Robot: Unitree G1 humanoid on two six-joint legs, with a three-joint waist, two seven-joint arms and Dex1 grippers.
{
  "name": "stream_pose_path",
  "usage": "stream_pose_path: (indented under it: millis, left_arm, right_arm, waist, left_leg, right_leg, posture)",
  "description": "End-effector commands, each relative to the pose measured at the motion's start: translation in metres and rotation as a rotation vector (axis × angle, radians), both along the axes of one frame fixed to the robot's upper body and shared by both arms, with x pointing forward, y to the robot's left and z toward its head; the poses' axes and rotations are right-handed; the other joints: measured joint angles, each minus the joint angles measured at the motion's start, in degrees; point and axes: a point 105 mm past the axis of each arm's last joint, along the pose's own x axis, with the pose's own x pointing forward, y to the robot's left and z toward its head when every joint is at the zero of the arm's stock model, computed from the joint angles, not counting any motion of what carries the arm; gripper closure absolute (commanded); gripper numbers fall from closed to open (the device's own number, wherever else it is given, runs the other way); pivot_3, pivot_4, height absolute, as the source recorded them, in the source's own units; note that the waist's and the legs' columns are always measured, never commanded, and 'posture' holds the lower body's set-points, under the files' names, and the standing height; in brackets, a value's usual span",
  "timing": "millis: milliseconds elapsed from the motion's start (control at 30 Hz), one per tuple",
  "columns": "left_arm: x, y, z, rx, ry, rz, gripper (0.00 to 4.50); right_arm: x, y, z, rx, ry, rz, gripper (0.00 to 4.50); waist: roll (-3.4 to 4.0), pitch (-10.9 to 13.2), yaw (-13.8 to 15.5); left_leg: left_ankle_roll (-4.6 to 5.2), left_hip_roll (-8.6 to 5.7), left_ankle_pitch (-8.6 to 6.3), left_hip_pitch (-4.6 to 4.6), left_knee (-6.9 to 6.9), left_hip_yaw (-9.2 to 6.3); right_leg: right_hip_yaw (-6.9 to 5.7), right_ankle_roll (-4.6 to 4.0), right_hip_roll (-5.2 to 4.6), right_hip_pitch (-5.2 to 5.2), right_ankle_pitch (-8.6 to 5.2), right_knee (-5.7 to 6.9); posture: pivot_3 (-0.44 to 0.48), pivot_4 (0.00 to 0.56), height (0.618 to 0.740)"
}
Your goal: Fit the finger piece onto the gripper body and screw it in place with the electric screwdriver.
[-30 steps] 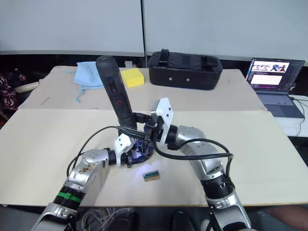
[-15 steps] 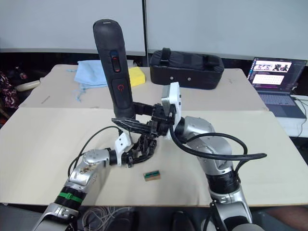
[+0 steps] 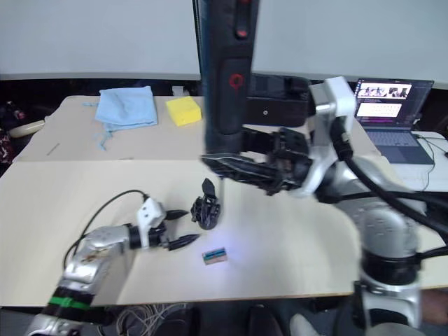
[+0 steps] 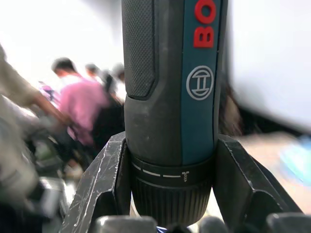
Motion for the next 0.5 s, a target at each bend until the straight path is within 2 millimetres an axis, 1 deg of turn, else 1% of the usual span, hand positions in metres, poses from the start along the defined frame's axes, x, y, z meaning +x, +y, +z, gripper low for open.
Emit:
stream_pose_path:
  millis: [33, 100, 133, 167, 200, 233, 267, 333, 400, 500]
  left_arm:
    - [-0.018, 0.027, 0.037, -0.062, -0.11, -0.089, 0.02]
    - [-0.026, 0.038, 0.044, -0.049, -0.118, -0.125, 0.02]
    - [-0.029, 0.043, 0.046, -0.033, -0.117, -0.145, 0.02]
    - [-0.033, 0.047, 0.051, -0.03, -0.134, -0.175, 0.02]
    - [-0.036, 0.049, 0.056, -0.026, -0.149, -0.201, 0.02]
    - [-0.037, 0.05, 0.058, -0.027, -0.16, -0.218, 0.02]
    - [-0.039, 0.052, 0.06, -0.017, -0.162, -0.234, 0.02]
    - [-0.043, 0.053, 0.06, -0.002, -0.142, -0.258, 0.02]
    - [-0.046, 0.051, 0.062, -0.008, -0.145, -0.274, 0.02]
    - [-0.046, 0.048, 0.065, -0.019, -0.145, -0.275, 0.02]
  right_arm:
    - [0.013, -0.045, 0.0, -0.14, 0.113, -0.175, 2.6]
    - [0.02, -0.064, -0.013, -0.261, 0.213, -0.271, 2.6]
    - [0.022, -0.075, -0.026, -0.357, 0.287, -0.327, 2.6]
    - [0.025, -0.091, -0.044, -0.493, 0.355, -0.407, 2.6]
    - [0.027, -0.104, -0.059, -0.602, 0.402, -0.462, 2.6]
    - [0.027, -0.113, -0.068, -0.671, 0.426, -0.49, 2.6]
    - [0.028, -0.127, -0.082, -0.736, 0.493, -0.53, 2.6]
    - [0.034, -0.15, -0.108, -0.801, 0.619, -0.627, 2.6]
    - [0.039, -0.165, -0.127, -0.851, 0.681, -0.685, 2.6]
    - [0.048, -0.173, -0.145, -0.893, 0.708, -0.704, 2.6]
  waist:
    - [0.11, 0.29, 0.15]
    - [0.25, 0.43, 0.22]
    - [0.32, 0.46, 0.34]
    - [0.39, 0.48, 0.52]
    - [0.41, 0.49, 0.68]
    - [0.41, 0.49, 0.78]
    - [0.39, 0.49, 0.82]
    - [0.37, 0.51, 0.78]
    - [0.36, 0.55, 0.64]
    - [0.38, 0.6, 0.22]
  left_leg:
    - [0.0, 0.0, 0.0, -0.05, 0.0, 0.01]
    - [0.0, 0.01, 0.0, -0.29, -0.03, 0.03]
    - [0.0, 0.0, 0.0, -0.41, -0.02, 0.06]
    - [0.0, -0.02, 0.0, -0.58, -0.02, 0.08]
    - [0.01, -0.04, 0.0, -0.8, -0.01, 0.13]
    - [0.03, -0.06, -0.01, -0.97, 0.0, 0.2]
    - [0.11, -0.06, -0.08, -1.07, 0.01, 0.24]
    - [0.21, -0.08, -0.28, -1.16, 0.15, 0.37]
    - [0.28, -0.12, -0.34, -1.21, 0.17, 0.52]
    - [0.41, -0.09, -0.42, -1.22, 0.23, 0.61]
  right_leg:
    - [0.01, -0.01, -0.03, -0.03, 0.0, -0.07]
    - [0.0, -0.02, -0.09, -0.21, 0.03, -0.25]
    - [0.01, -0.01, -0.12, -0.32, 0.04, -0.33]
    - [0.01, 0.0, -0.14, -0.43, 0.05, -0.38]
    - [0.03, 0.05, -0.16, -0.67, 0.08, -0.42]
    - [0.07, 0.07, -0.18, -0.85, 0.1, -0.43]
    - [0.06, 0.03, -0.18, -0.9, 0.13, -0.49]
    - [0.13, -0.11, -0.15, -0.93, 0.29, -0.58]
    - [0.25, -0.05, -0.15, -1.0, 0.31, -0.58]
    - [0.3, -0.01, -0.07, -1.04, 0.33, -0.53]
  posture:
    - [0.0, 0.15, 0.74]
    - [0.0, 0.15, 0.74]
    - [0.0, 0.15, 0.74]
    - [0.0, 0.15, 0.74]
    - [0.0, 0.15, 0.74]
    - [0.0, 0.15, 0.74]
    - [0.0, 0.15, 0.74]
    - [0.0, 0.15, 0.74]
    - [0.0, 0.15, 0.74]
    - [0.0, 0.15, 0.74]
